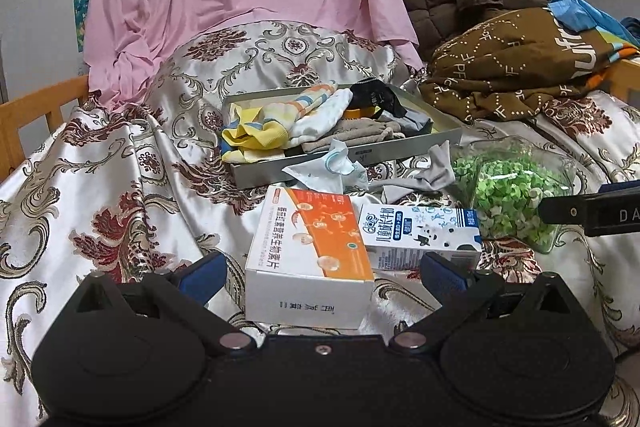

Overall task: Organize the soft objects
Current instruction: 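Move both tools back over the pile beside the tissue box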

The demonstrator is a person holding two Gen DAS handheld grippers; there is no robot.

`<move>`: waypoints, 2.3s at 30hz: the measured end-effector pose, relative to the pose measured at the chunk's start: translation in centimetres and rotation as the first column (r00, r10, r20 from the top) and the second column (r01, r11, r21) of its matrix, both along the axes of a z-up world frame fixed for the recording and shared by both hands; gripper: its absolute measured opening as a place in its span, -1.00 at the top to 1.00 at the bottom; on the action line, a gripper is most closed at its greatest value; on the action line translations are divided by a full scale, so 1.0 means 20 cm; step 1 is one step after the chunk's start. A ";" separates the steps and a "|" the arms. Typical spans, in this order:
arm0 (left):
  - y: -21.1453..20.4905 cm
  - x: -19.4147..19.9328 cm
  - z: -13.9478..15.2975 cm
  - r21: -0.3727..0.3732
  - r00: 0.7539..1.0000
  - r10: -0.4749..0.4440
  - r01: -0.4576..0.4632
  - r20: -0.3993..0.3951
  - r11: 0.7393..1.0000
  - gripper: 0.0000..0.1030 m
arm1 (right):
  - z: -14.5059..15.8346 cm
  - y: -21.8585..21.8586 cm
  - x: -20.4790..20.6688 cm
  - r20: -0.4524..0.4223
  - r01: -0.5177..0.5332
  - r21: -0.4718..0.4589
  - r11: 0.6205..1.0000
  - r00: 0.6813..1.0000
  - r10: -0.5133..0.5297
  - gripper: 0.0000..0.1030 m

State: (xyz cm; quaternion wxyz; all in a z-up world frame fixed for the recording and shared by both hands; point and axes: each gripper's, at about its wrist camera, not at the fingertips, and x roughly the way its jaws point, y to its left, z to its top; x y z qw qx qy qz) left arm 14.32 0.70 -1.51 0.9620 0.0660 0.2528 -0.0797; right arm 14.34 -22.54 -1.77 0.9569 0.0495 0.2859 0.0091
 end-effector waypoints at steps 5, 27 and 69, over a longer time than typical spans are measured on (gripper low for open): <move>0.01 -0.01 -0.01 0.012 1.000 -0.008 0.008 0.000 1.000 -0.99 | -0.01 0.00 -0.01 0.006 -0.023 -0.008 1.000 1.000 0.023 -1.00; 0.14 0.13 0.05 -0.017 1.000 -0.027 0.027 -0.007 0.999 -0.99 | -0.01 0.20 0.03 0.048 -0.161 -0.111 0.981 0.985 0.167 -1.00; 0.20 0.90 0.11 -0.161 0.986 -0.120 0.101 -0.112 0.982 -0.99 | 0.16 0.36 0.67 -0.209 -0.473 -0.508 0.720 0.878 0.430 -1.00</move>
